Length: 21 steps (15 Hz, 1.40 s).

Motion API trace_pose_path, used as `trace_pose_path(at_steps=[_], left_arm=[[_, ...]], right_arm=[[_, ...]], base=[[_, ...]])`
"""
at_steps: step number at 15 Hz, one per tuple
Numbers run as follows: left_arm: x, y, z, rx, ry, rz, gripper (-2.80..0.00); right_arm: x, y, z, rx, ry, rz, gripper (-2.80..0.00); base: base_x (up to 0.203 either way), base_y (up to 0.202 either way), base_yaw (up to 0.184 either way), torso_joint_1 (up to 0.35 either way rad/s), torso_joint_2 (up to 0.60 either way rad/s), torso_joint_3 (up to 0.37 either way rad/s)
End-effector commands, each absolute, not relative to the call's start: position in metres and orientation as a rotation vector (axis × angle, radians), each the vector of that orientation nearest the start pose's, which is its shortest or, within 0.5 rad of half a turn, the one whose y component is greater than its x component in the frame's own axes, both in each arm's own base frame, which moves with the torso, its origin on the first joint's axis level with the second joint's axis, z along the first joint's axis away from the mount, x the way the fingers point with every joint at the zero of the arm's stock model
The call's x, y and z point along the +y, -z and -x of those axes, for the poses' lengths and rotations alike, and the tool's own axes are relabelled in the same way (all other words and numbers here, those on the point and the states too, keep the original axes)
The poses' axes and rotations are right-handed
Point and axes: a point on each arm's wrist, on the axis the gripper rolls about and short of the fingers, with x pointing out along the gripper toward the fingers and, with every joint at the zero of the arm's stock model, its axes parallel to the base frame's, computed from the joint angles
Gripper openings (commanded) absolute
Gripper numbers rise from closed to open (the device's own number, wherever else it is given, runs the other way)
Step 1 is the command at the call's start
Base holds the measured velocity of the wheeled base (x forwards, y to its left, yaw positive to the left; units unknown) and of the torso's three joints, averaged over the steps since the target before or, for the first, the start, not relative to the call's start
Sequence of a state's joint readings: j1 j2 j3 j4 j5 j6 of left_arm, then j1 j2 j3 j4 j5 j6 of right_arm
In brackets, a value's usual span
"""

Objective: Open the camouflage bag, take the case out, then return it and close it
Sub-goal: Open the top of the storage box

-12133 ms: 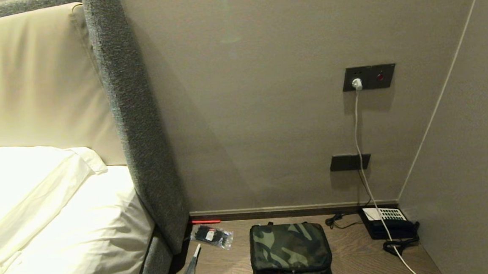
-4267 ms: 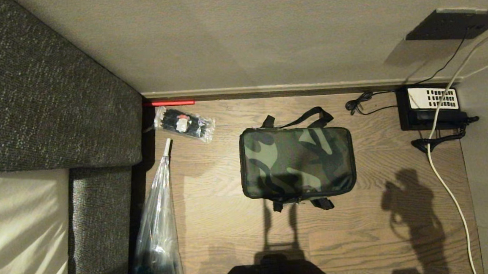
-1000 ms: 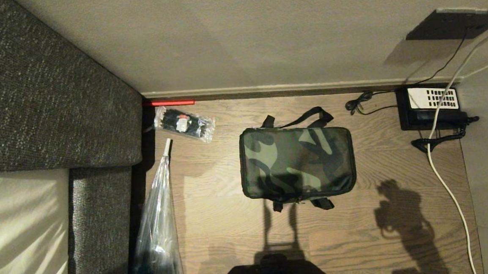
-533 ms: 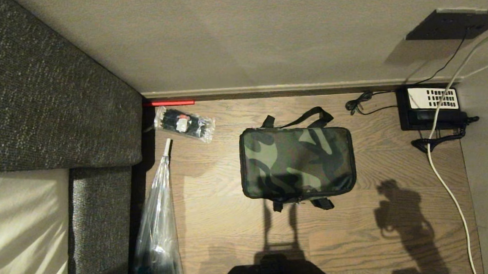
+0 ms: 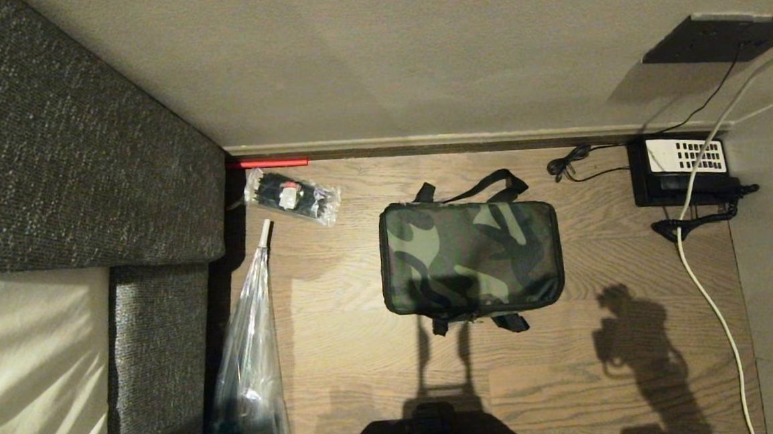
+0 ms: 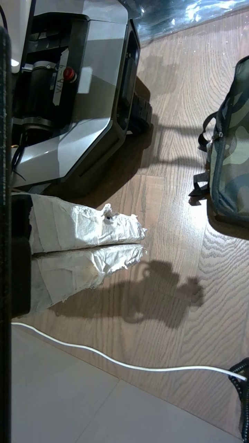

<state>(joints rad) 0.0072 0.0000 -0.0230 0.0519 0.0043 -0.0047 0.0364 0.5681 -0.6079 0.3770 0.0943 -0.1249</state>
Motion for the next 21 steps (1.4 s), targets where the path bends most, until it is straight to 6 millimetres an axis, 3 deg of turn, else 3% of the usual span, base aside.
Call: trace_pose_path(at_steps=[1, 21], left_arm=[[-0.0001, -0.0765, 0.0246, 0.029, -0.012, 0.005, -2.80], [-0.0001, -0.0765, 0.0246, 0.029, -0.012, 0.005, -2.80]], right_arm=[[0.0027, -0.2096, -0.0151, 0.330, -0.152, 0.115, -2.80], [0.0027, -0.2096, -0.0151, 0.330, -0.152, 0.115, -2.80]], base=[[0.000, 0.000, 0.000, 0.000, 0.00, 0.000], [0.000, 0.000, 0.000, 0.000, 0.00, 0.000]])
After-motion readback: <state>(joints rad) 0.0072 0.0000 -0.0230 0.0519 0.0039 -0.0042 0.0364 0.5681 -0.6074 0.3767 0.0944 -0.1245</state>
